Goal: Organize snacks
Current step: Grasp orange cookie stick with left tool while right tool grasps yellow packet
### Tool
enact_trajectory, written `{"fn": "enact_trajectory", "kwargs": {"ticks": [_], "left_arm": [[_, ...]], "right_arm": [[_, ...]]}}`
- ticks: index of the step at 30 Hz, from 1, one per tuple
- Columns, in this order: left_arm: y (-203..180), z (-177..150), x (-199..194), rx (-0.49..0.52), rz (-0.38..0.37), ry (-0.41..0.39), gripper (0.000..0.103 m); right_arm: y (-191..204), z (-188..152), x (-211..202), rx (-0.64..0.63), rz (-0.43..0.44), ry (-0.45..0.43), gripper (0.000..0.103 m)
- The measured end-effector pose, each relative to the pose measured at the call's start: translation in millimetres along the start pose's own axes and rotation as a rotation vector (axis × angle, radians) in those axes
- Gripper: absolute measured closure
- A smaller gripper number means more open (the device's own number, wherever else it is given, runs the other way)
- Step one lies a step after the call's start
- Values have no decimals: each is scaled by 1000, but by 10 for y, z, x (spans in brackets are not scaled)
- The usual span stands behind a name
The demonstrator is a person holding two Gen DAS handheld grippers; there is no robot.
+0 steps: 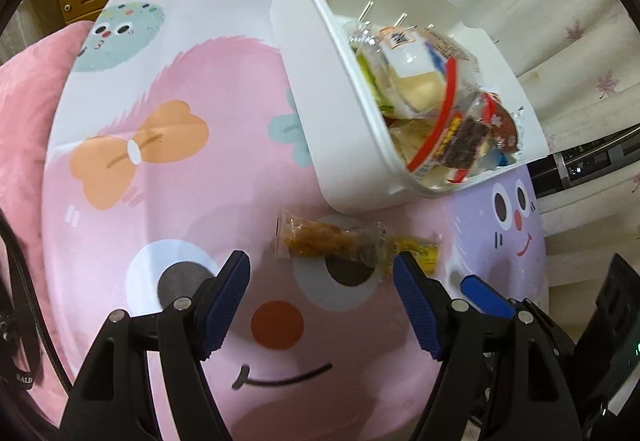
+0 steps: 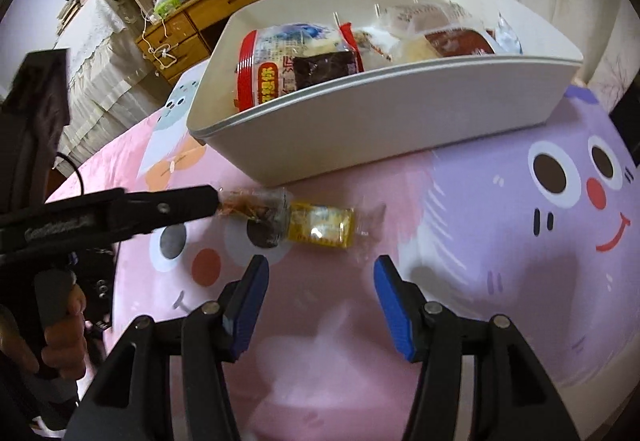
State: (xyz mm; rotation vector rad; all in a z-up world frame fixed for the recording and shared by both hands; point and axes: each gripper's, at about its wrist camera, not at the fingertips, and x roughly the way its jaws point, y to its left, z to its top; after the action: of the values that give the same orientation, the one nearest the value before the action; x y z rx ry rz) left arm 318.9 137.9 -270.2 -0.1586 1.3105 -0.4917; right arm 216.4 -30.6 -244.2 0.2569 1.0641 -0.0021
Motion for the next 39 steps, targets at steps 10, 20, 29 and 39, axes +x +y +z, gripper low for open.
{"fn": "enact_trajectory", "kwargs": {"ticks": [10,20,29,39], "left_arm": [[-41,37,262,-31,-3,26,30],[-165,39,337,-23,39,6,32],[-276,35,390,-8,145,-7,47],[-323,55,401,-13,177,-40,51]], "right_arm": [[35,27,213,-51,-61,-68,44],[135,43,355,-134,-68,-92,43],[139,85,374,-184,-51,-92,43],[-24,85,287,-194,-39,-58,46]]}}
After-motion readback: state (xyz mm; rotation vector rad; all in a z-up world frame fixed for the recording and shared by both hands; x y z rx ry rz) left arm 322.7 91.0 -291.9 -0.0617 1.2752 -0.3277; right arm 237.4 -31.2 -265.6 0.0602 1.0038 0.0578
